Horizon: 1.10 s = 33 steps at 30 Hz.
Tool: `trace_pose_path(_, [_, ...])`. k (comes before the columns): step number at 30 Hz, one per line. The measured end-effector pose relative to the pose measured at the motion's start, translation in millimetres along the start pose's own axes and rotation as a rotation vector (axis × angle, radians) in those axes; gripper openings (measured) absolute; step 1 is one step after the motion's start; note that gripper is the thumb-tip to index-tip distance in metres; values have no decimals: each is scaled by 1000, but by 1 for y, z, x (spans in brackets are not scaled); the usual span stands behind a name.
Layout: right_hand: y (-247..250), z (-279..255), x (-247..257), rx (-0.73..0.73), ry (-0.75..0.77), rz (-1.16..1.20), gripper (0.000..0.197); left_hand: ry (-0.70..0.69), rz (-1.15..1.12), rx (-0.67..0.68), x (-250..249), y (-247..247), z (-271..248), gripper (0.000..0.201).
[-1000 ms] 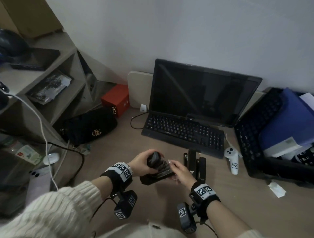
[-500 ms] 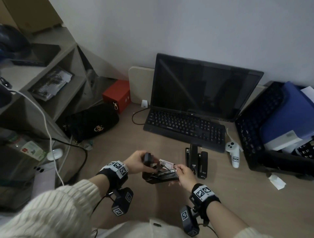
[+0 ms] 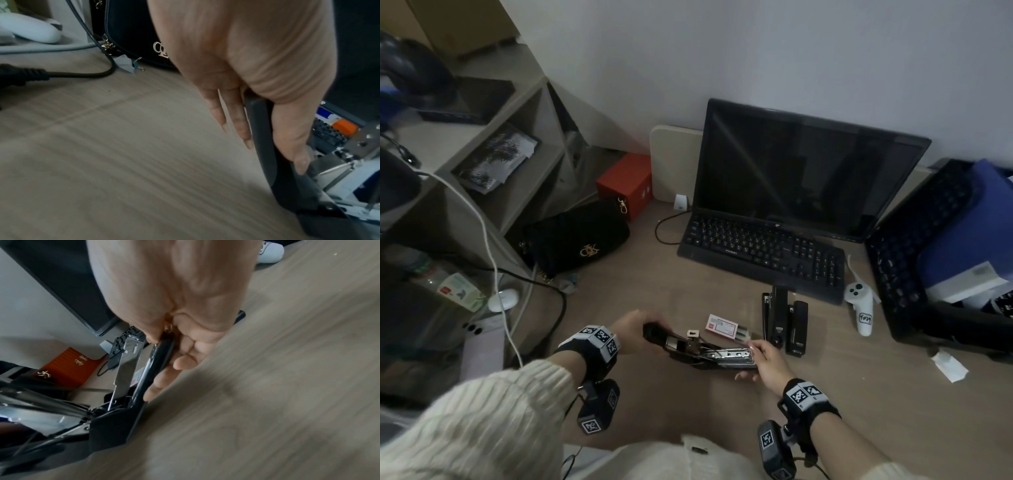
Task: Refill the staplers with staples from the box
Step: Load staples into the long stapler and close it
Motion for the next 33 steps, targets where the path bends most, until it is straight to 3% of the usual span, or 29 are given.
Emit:
trace_pose_path(13, [-4,8,-22,46,-106,-231,42,148,239,-36,26,-2,7,45])
trace_pose_path(18, [-5,13,-22,57,-160,-373,38,193,262,1,22,-1,12,49])
trace_pose_path(23, [6,9,-19,52,-91,-568,34,183,285,40,13,0,12,41])
trace_pose_path(26, [17,11,-18,3,-43,-671,27,157,180,118,7,-2,13,38])
trace_pose_path(29, [25,9,-12,-78,3,-676,23,161,17,165,-10,1,17,62])
trace_pose_path(33, [22,9,8,-133,168,-638,19,227,-72,191,-25,1,25,67])
Point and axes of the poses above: each hand's wrist, its own z-axis towards the middle knuckle, its own y-axis out of the back of the hand, x = y × z, the point moved 4 cm from there along z, towards the middle knuckle, and after that the axes turned 14 degrees about -z, right-handed, at the moved point
